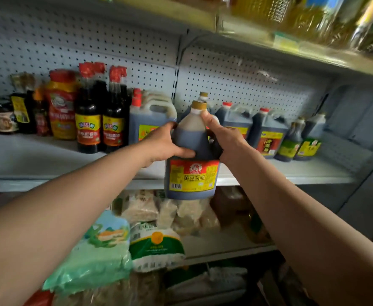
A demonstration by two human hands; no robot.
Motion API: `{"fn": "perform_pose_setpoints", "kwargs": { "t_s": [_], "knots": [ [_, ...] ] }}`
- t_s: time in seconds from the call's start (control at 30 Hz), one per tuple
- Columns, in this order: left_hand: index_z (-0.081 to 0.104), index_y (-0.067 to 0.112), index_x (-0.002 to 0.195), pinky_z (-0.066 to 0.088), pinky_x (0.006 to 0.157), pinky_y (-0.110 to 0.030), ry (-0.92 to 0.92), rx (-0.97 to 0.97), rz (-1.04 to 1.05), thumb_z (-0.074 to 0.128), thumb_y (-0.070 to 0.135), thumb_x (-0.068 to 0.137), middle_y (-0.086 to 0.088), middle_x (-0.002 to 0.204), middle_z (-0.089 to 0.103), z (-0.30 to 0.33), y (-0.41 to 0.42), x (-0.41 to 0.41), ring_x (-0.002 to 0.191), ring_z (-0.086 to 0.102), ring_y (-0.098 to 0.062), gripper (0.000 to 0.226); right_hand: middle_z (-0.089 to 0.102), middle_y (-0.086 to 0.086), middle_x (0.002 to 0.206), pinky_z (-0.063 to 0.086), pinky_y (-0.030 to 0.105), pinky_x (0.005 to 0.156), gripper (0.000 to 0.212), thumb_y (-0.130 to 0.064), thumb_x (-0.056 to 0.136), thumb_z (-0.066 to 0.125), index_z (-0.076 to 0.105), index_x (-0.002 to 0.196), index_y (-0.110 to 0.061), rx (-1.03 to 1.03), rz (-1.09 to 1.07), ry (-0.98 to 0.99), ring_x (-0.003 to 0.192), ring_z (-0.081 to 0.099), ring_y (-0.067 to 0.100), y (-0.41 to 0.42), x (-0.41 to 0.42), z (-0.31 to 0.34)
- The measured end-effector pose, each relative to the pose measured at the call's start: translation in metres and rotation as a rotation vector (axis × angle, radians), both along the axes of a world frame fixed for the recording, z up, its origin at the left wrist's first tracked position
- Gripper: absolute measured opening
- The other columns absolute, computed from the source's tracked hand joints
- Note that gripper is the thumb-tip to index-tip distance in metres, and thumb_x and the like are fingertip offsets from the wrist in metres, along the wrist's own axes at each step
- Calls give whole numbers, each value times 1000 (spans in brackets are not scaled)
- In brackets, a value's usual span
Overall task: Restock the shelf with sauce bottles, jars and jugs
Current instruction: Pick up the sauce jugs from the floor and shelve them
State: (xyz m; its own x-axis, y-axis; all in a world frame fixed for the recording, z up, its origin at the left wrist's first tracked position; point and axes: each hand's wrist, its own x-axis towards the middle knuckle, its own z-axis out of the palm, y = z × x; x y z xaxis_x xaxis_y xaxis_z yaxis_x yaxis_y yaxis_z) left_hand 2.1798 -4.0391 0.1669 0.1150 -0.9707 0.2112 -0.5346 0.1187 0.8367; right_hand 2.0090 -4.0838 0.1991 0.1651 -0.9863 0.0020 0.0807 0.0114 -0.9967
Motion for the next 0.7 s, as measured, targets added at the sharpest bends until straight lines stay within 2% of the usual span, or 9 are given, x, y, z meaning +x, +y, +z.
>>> {"fn": "perform_pose_setpoints", "kwargs": {
  "t_s": [0.1,0.17,0.23,0.3,0.4,0.47,0.5,0.6,0.7],
  "knots": [
    [45,28,133,51,96,-39,6,-22,73,94,45,48,8,120,63,6,-34,-12,109,60,-16,99,78,7,93,60,49,88,64,-58,55,91,74,92,-9,-43,1,-17,92,75,30,-39,-6,1],
    [43,27,137,52,91,-36,-5,-27,104,93,43,52,8,123,62,1,-53,-19,110,60,-16,101,77,11,99,60,52,88,88,-66,35,91,74,97,-7,-46,-10,-30,96,74,32,-63,-7,-5],
    [41,25,140,50,88,-32,-38,-31,135,93,36,60,6,127,59,-6,-73,-23,110,57,-17,97,77,12,100,59,55,88,103,-74,27,90,73,101,-6,-52,-6,-16,97,74,33,-88,-8,-15],
    [41,24,141,50,94,-36,-68,-44,152,93,38,58,1,131,60,-15,-93,-27,114,58,-20,99,76,17,101,58,56,88,100,-74,36,90,73,105,-4,-71,13,13,96,73,37,-110,-13,-27],
    [40,26,142,49,96,-38,-175,-27,166,90,46,58,-1,133,59,-18,-121,-29,118,58,-25,100,75,20,101,56,47,84,64,-47,73,86,69,109,3,-163,61,-50,89,71,31,-133,-28,-44],
    [40,27,144,50,96,-37,-172,1,135,89,47,60,0,135,59,-15,-135,-23,119,57,-24,99,73,16,107,54,44,90,47,-31,81,80,66,114,-1,-240,202,-34,97,69,25,-147,-38,-58],
    [39,27,145,50,94,-35,-156,7,119,89,46,62,1,136,59,-14,-141,-19,119,57,-23,98,70,16,113,54,43,94,48,-25,82,78,62,122,-4,-264,289,-21,103,68,25,-153,-42,-64],
    [37,26,148,47,83,-29,-149,34,84,88,42,67,1,137,57,-11,-154,-10,118,57,-21,97,61,18,132,54,45,100,70,-10,78,80,47,139,-16,-282,406,91,122,61,30,-174,-52,-75],
    [35,29,148,52,92,-35,-148,35,67,89,45,64,2,137,58,-13,-167,-8,117,58,-21,100,61,14,132,56,50,96,75,-13,72,83,45,137,-21,-320,389,230,120,62,29,-190,-57,-71]
  ]
}}
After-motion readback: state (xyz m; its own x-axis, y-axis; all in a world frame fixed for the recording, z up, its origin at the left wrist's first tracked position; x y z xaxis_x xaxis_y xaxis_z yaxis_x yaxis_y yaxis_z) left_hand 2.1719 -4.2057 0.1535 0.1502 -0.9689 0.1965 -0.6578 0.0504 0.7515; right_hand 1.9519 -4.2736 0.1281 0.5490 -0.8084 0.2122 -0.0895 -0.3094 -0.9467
